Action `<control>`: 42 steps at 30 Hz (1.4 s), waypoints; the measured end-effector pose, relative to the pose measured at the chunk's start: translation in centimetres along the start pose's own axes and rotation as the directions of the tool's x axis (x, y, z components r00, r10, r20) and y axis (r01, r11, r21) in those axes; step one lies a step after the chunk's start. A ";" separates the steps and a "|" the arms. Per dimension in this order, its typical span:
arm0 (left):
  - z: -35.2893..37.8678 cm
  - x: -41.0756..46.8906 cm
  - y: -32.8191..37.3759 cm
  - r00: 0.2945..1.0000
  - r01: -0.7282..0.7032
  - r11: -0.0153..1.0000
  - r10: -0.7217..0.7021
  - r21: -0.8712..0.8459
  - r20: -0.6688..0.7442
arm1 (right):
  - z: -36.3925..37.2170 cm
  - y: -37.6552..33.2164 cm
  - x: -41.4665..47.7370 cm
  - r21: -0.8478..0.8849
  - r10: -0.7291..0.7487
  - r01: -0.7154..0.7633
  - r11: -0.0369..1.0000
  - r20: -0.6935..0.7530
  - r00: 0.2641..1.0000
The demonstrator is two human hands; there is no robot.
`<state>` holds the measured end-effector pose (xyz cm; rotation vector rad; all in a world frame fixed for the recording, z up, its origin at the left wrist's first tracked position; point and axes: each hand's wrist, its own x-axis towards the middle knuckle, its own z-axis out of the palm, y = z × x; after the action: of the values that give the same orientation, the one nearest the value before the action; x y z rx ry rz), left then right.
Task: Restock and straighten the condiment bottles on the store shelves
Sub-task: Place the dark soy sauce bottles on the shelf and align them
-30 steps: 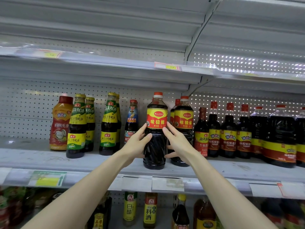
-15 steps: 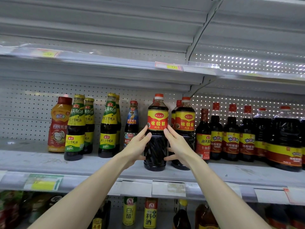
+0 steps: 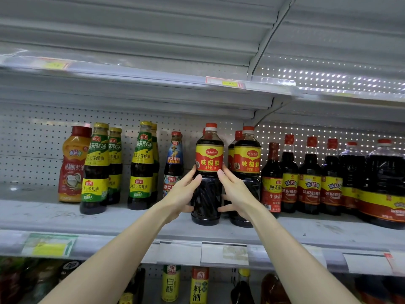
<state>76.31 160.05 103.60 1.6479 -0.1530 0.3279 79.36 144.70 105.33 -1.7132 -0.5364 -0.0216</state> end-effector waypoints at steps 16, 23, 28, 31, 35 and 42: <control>-0.1 0.4 -0.3 1.000 0.005 1.000 -0.005 0.006 -0.009 | 0.1 0.4 0.7 -0.005 0.002 -0.002 1.000 0.000 1.000; 0.0 0.3 -0.1 1.000 -0.003 1.000 0.003 0.015 -0.014 | -0.1 0.5 1.0 -0.001 0.001 -0.001 1.000 0.008 1.000; 0.1 0.3 -0.1 1.000 -0.008 1.000 0.008 0.024 -0.020 | -0.1 0.7 1.2 -0.013 0.000 0.000 1.000 0.005 1.000; 0.1 0.4 -0.1 1.000 -0.015 0.999 0.016 0.033 -0.025 | -0.1 0.6 1.2 -0.019 -0.004 0.004 1.000 0.006 1.000; 0.3 0.2 -0.1 1.000 -0.015 0.999 0.016 0.040 -0.022 | -0.2 0.7 1.1 -0.027 0.001 -0.001 1.000 0.002 1.000; 0.2 0.1 -0.1 1.000 -0.016 0.999 0.017 0.032 -0.013 | 0.0 0.5 1.0 -0.024 0.011 -0.011 1.000 0.000 1.000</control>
<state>76.45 159.83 103.56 1.6760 -0.1524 0.3553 80.42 144.95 105.21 -1.7400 -0.5283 -0.0203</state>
